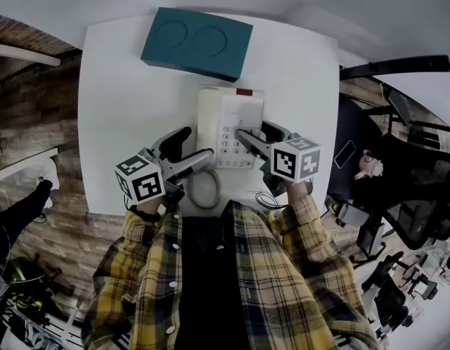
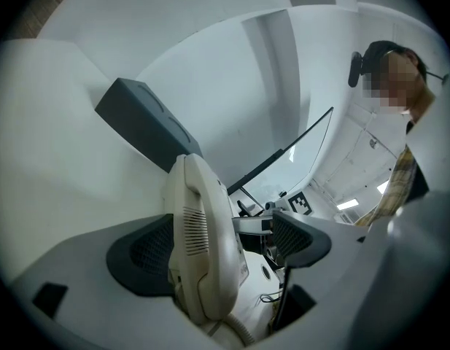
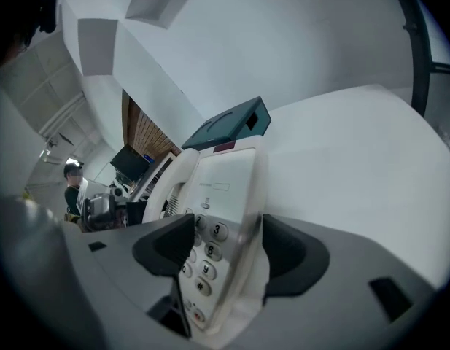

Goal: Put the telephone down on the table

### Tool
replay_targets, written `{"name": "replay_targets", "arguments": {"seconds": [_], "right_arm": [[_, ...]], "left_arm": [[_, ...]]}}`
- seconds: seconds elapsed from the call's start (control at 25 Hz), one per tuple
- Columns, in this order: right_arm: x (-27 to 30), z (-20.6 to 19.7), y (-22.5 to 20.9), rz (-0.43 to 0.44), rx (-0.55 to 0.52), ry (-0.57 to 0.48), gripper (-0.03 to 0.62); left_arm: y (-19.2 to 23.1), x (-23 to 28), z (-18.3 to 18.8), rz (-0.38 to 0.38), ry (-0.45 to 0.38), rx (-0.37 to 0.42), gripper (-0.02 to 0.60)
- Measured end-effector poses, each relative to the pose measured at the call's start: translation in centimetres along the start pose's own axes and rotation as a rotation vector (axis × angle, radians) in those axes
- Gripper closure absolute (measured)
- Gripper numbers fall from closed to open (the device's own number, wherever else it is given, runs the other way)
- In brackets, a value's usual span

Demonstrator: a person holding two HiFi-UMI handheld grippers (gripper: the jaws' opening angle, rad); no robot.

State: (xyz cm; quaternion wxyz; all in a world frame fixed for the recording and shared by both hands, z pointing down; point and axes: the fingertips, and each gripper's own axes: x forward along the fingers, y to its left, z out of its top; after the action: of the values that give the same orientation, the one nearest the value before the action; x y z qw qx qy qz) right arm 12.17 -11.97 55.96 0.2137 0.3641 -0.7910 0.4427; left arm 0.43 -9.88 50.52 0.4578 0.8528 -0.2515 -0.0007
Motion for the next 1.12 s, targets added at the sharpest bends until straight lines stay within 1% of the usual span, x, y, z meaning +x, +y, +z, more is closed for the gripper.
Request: {"name": "replay_targets", "arguments": {"seconds": [0.12, 0.28, 0.52, 0.84, 1.0, 1.12], "right_arm": [[-0.8, -0.1, 0.2, -0.020, -0.038, -0.013, 0.307], [-2.3, 0.4, 0.5, -0.034, -0.051, -0.064, 0.307], [-4.0, 1.7, 2.0, -0.029, -0.091, -0.125, 0.307], [-6.2, 4.5, 6.4, 0.018, -0.212, -0.223, 0.309], [-7.6, 6.2, 9.1, 0.063, -0.255, -0.296, 0.309], [-8.8, 7.3, 11.3, 0.087, -0.298, -0.343, 0.310]], "left_arm": [[-0.5, -0.2, 0.5, 0.008, -0.008, 0.041, 0.147], [-1.3, -0.2, 1.4, 0.016, -0.012, 0.109, 0.147], [-3.2, -0.5, 2.9, 0.019, -0.035, 0.201, 0.147], [-6.4, -0.8, 4.8, 0.019, -0.067, 0.307, 0.147], [-8.7, -1.2, 6.5, 0.015, -0.115, 0.370, 0.149], [-10.7, -1.5, 7.7, 0.014, -0.151, 0.404, 0.153]]}}
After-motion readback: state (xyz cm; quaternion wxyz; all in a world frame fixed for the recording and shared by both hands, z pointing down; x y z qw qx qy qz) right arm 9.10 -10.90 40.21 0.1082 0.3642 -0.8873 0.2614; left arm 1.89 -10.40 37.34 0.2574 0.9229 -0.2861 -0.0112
